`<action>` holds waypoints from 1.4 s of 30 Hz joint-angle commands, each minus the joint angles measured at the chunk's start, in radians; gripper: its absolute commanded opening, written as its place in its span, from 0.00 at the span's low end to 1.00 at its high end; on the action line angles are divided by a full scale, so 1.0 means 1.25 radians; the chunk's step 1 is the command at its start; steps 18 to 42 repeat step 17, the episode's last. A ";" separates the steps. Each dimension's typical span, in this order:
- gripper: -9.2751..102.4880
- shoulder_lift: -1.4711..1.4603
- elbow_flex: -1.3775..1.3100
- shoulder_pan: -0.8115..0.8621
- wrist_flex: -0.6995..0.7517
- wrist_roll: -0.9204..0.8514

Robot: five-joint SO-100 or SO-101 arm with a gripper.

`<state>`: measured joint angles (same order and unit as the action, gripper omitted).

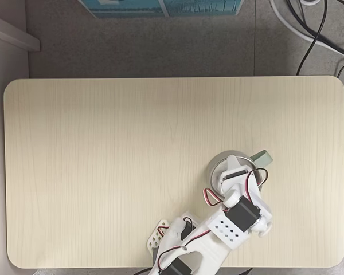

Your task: Grasp a dressing and put it in the cup.

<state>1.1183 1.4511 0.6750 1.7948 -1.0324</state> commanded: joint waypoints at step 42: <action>0.31 -0.038 -0.001 -0.025 -0.038 0.013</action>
